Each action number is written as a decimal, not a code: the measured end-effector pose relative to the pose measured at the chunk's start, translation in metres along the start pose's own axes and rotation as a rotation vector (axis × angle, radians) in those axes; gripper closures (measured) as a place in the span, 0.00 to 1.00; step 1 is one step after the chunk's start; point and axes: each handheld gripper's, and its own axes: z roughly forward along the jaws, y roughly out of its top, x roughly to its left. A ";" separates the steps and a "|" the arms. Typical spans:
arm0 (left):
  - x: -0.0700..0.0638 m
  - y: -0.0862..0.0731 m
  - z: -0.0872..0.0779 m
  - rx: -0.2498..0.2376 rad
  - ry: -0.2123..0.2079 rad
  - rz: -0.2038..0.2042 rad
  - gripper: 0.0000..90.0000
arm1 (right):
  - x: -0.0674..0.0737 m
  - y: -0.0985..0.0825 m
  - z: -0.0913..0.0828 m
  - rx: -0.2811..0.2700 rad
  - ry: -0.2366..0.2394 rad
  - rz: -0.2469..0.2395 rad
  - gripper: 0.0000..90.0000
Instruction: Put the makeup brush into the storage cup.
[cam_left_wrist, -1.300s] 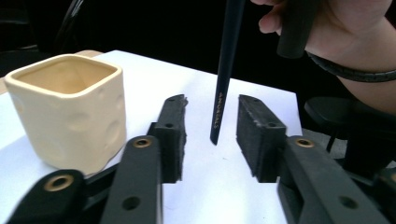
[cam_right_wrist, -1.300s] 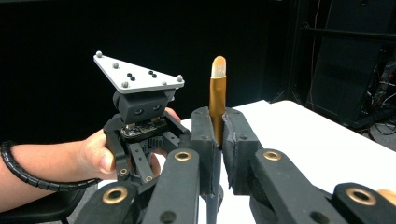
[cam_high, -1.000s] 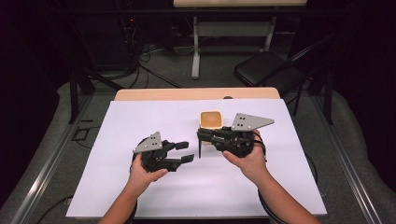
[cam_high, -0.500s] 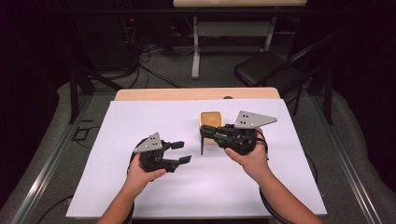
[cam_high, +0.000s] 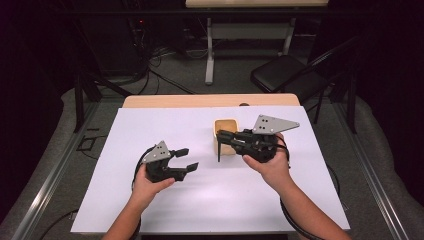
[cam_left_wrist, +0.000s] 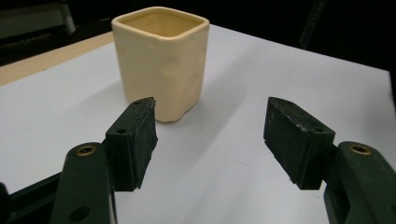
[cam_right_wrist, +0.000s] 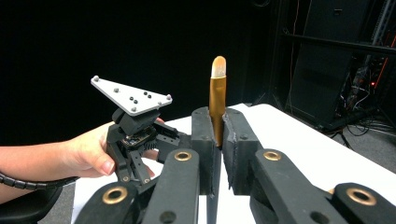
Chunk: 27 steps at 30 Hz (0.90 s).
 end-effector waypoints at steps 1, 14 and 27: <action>0.000 0.000 0.000 0.000 0.019 0.008 0.38 | 0.000 0.001 0.000 -0.003 0.000 -0.005 0.93; -0.008 0.001 -0.002 -0.010 0.124 -0.005 0.25 | 0.000 0.011 0.003 -0.001 -0.005 -0.030 0.93; -0.014 -0.008 -0.022 -0.044 0.142 -0.043 0.21 | -0.006 0.019 0.002 -0.020 -0.023 -0.040 0.93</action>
